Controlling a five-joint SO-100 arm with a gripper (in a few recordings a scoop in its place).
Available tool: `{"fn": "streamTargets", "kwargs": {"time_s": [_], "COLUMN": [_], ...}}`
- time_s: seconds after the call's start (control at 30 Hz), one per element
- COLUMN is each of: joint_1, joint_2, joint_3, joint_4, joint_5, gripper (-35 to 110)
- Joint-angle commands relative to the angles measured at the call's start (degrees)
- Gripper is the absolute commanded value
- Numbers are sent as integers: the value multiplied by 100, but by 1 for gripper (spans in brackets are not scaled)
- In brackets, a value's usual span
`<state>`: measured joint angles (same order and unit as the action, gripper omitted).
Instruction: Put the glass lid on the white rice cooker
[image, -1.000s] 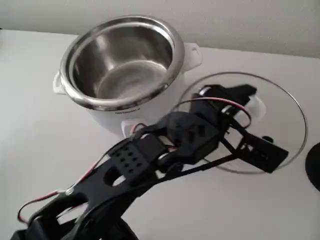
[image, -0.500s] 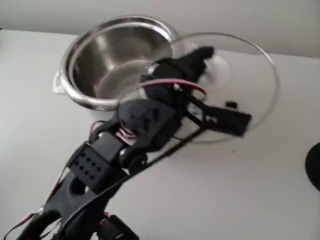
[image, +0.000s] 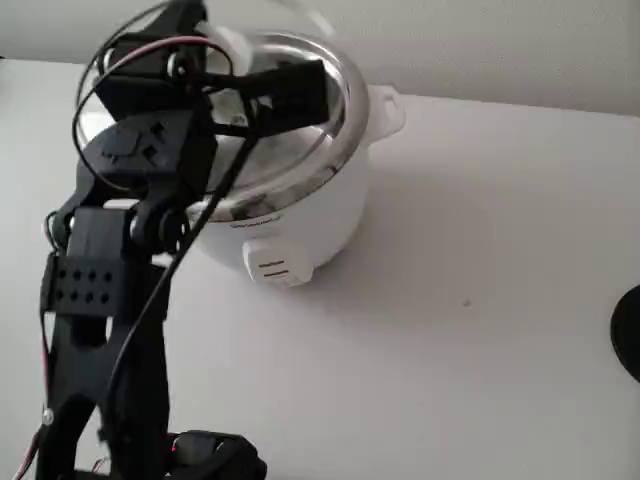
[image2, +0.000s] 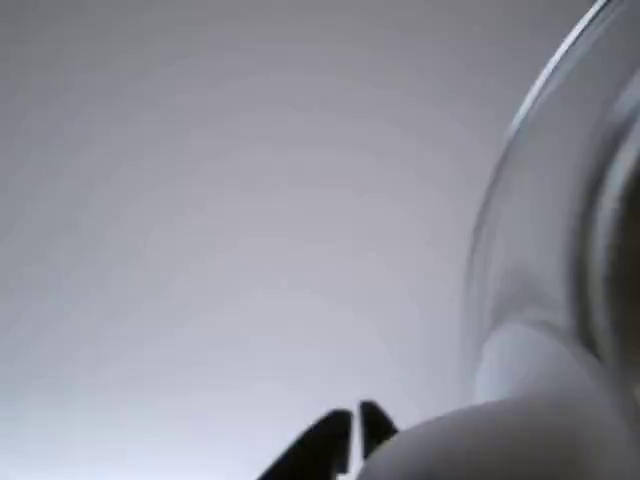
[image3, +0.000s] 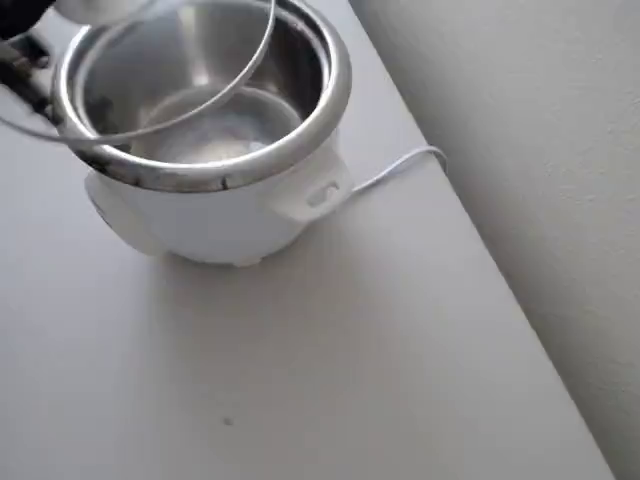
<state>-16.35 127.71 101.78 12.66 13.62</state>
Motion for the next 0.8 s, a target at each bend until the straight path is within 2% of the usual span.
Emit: {"fn": "streamTargets", "kwargs": {"time_s": [0.0, 0.77], "joint_1": [-299, -519], "joint_2": [-123, -1661], "joint_3": [-984, -1151], "joint_4": [-70, -1292], "joint_5": [26, 79], "gripper": [0, 0]}}
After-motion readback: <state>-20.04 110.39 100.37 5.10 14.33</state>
